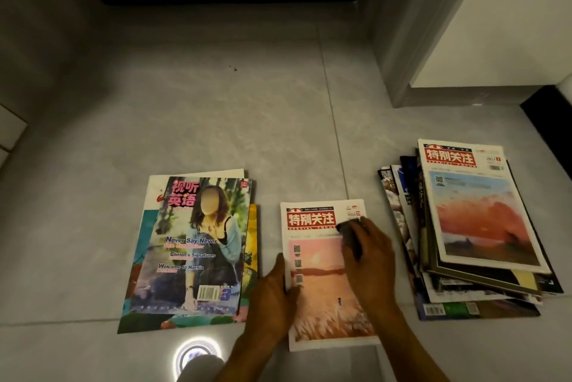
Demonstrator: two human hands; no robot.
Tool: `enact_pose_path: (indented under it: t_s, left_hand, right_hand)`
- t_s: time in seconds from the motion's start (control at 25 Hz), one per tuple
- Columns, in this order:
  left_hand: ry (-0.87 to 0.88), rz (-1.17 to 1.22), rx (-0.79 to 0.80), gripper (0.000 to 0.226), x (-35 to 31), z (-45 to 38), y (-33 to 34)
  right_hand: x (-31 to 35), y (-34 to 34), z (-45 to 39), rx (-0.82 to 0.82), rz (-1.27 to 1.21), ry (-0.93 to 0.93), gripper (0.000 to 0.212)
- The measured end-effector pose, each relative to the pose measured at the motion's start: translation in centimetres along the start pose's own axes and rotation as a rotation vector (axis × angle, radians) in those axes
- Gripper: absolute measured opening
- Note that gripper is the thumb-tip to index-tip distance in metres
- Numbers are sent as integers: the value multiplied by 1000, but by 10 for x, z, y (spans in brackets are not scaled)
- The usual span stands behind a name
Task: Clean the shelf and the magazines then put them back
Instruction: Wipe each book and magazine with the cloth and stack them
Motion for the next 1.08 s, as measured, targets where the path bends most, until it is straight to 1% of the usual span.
enact_pose_path:
  t_s: [0.04,0.08,0.12,0.16,0.2,0.24,0.28,0.32,0.36,0.4,0.44,0.48,0.52,0.56,0.6,0.64,0.68,0.72,0.8,0.84,0.88,0.92,0.96,1.0,1.04,1.08]
  left_hand:
    - [23,-35,-24,33,0,2,4]
    - [46,-90,-27,27,-1,3,4]
    - [49,-103,-32,25,1,1,6]
    - [51,-133,-30,29,2,-1,6]
    - [18,-101,-26,41,0,-2,6]
    - [-4,-111,1,54,4,-6,8]
    - [-16,-114,25,61,5,-8,9]
    - [-17,-107,41,61,5,-9,9]
    - [-16,-71,35,55,6,-9,12]
    - [-19,-48,24,41,4,-8,14]
    - [1,-71,0,26,2,-6,15]
    - [-5,-92,0,19,-3,-5,13]
    - [-29,-50,-2,23,0,-8,14]
    - [-68,-27,17,30,-1,-8,12]
    - [-70,-47,46,42,0,-9,13]
    - [-57,-93,69,54,5,-11,13]
    - [-35,-104,67,60,9,-12,14]
    - [-35,-91,72,60,10,-12,13]
    - [-46,-40,50,48,7,-12,12]
    - [-52,2,39,40,4,-12,12]
    - [-66,26,49,35,0,-11,10]
    - [-52,31,33,31,2,-11,12]
    - [-35,9,22,29,0,-9,11]
    - [-16,-16,-7,33,0,-9,11]
    - [0,-62,-10,40,0,-8,9]
    - [14,-42,-19,42,2,-9,10]
  right_hand:
    - [0,20,13,31,113,12,49]
    - [8,36,30,51,175,-27,55]
    - [14,51,47,86,215,-160,56]
    - [17,56,55,128,250,-360,54]
    - [10,56,49,151,283,-562,56]
    - [-1,51,32,170,352,-682,63]
    - [-15,44,10,190,402,-630,70]
    - [-26,34,-12,130,402,-477,69]
    - [-30,27,-26,69,344,-259,65]
    - [-26,31,-30,30,289,-44,63]
    - [-13,40,-27,-8,259,78,65]
    - [5,52,-21,-37,236,78,71]
    - [18,63,-14,-2,217,-39,77]
    - [28,67,-12,74,190,-236,82]
    - [26,65,-18,146,190,-442,86]
    - [16,54,-29,202,209,-552,87]
    - [1,44,-40,245,223,-522,85]
    - [-15,34,-50,189,243,-386,81]
    - [-35,21,-56,-29,279,19,73]
    - [-23,25,-53,-88,302,138,72]
    - [-6,38,-50,-90,289,139,73]
    - [15,52,-44,-57,228,52,76]
    - [36,68,-37,12,153,-103,79]
    - [48,78,-29,86,113,-305,81]
    - [49,81,-28,154,106,-493,84]
    - [41,74,-36,217,107,-618,86]
Point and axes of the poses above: each hand's wrist, its own z-axis away from the middle knuckle, its own y-axis out of the palm, x = y × z, the point moved 2 cm from there along -z, towards the middle knuckle, and after that the axes turned 4 degrees about -y, right-handed, at the moved point
